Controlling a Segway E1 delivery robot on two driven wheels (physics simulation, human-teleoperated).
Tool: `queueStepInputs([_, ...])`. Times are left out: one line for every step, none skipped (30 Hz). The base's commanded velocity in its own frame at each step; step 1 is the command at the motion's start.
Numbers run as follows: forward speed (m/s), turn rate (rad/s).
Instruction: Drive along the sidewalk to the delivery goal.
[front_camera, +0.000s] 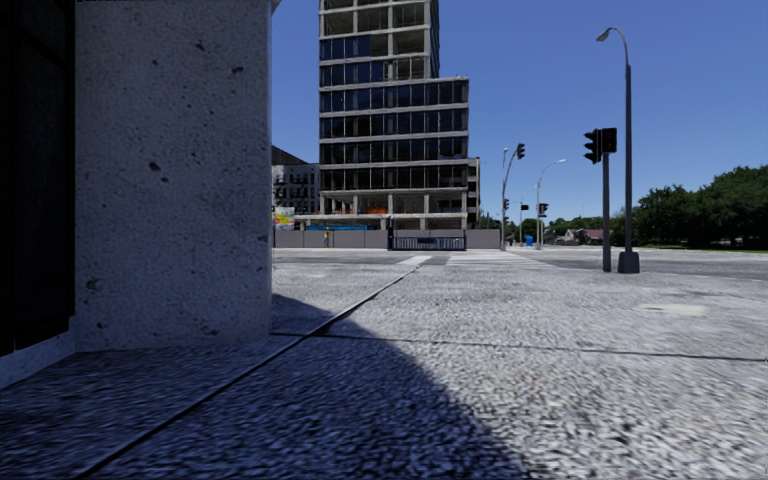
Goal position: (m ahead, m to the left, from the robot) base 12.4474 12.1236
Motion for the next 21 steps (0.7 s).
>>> queueStepInputs([2.00, 0.00])
queueStepInputs([2.00, 0.00])
queueStepInputs([2.00, 0.00])
queueStepInputs([2.00, 0.00])
queueStepInputs([2.00, 0.00])
queueStepInputs([2.00, 0.00])
queueStepInputs([2.00, 0.00])
queueStepInputs([2.00, 0.00])
queueStepInputs([2.00, 0.00])
queueStepInputs([2.00, 0.00])
queueStepInputs([2.00, 0.00])
queueStepInputs([2.00, 0.00])
queueStepInputs([2.00, 0.00])
queueStepInputs([2.00, 0.00])
queueStepInputs([2.00, 0.00])
queueStepInputs([2.00, 0.00])
queueStepInputs([2.00, 0.00])
queueStepInputs([2.00, 0.00])
queueStepInputs([2.00, 0.00])
queueStepInputs([2.00, 0.00])
queueStepInputs([2.00, 0.00])
